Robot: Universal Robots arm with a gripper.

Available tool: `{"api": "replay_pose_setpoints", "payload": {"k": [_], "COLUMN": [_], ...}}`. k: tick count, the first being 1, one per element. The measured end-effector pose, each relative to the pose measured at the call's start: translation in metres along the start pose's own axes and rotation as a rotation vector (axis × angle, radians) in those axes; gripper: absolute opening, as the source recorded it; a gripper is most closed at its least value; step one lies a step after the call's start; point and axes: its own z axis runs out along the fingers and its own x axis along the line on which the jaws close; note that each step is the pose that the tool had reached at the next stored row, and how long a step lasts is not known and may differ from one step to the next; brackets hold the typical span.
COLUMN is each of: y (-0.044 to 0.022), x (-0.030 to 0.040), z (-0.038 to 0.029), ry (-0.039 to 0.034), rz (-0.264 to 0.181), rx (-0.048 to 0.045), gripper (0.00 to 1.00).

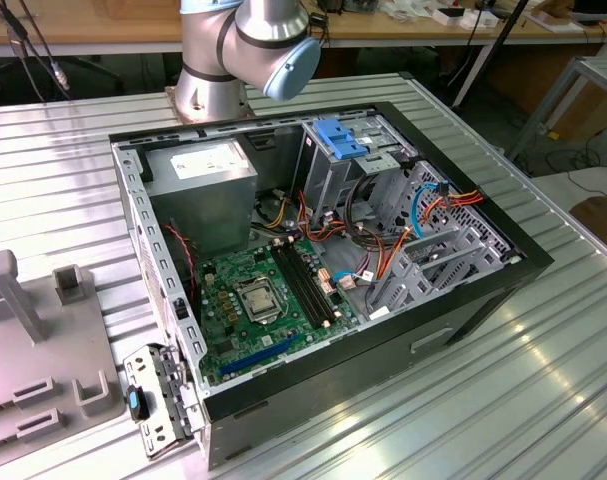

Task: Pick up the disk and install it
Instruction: 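Pick up the disk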

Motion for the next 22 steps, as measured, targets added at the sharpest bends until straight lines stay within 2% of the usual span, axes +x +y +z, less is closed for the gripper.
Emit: {"api": "replay_pose_setpoints", "payload": {"k": [2, 4, 7, 8, 22], "y": [0.0, -0.0039, -0.0149, -0.0222, -0.0576], "x": [0.0, 0.0001, 0.0001, 0.0002, 0.0003], "z": [0.0, 0.0, 0.0003, 0.0006, 0.0014], "ry": [-0.0001, -0.0001, -0.0001, -0.0001, -0.0001], "rz": [0.0, 0.0, 0.0, 0.0, 0.0], "rx": [0.0, -0.0002, -0.0001, 0.0, -0.0003], "gripper": [0.37, 0.37, 0.37, 0.37, 0.37]}}
